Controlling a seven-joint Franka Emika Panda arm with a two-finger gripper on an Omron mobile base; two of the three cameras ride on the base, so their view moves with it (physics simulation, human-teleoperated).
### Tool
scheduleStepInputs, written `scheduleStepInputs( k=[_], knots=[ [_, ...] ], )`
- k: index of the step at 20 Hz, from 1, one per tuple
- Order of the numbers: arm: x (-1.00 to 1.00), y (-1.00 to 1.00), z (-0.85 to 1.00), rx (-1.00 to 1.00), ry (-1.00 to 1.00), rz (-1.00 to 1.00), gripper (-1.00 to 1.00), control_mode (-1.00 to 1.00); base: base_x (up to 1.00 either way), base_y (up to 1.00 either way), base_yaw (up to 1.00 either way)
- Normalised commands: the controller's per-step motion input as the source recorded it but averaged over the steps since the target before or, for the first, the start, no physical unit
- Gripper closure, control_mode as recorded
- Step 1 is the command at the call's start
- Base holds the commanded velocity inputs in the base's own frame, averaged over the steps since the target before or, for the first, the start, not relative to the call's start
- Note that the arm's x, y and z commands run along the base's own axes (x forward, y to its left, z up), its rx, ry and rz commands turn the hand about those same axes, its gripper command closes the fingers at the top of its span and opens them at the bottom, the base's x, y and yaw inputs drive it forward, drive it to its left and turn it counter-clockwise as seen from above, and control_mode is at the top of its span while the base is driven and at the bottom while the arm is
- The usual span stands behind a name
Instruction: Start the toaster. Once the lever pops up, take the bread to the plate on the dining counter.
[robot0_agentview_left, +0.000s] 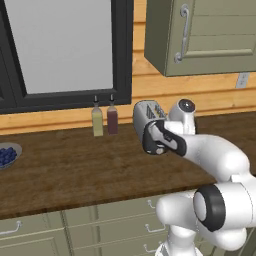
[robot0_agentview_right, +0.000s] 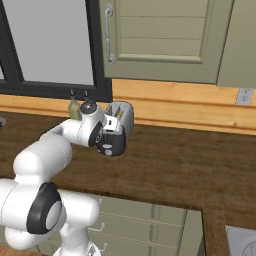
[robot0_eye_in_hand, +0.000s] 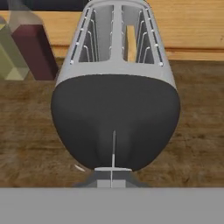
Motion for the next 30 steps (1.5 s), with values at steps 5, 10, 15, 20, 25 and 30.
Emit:
scheduleStepInputs(
  k=[5,10,15,20,25,30],
  knots=[
    [0.00,0.00,0.55,0.00,0.00,0.00,1.00,-1.00,0.00,0.00,0.00],
    [0.00,0.00,0.40,-0.02,0.00,0.00,1.00,-1.00,0.00,0.00,0.00],
    [0.00,0.00,0.44,-0.04,0.00,0.00,-1.00,-1.00,0.00,0.00,0.00],
    [-0.07,0.00,0.43,-0.02,0.00,0.00,-1.00,-1.00,0.00,0.00,0.00],
    [-0.17,-0.01,0.13,0.00,0.00,0.00,-1.00,-1.00,0.00,0.00,0.00],
    [-0.08,-0.14,0.00,0.01,0.00,0.00,-1.00,-1.00,0.00,0.00,0.00]
  ],
)
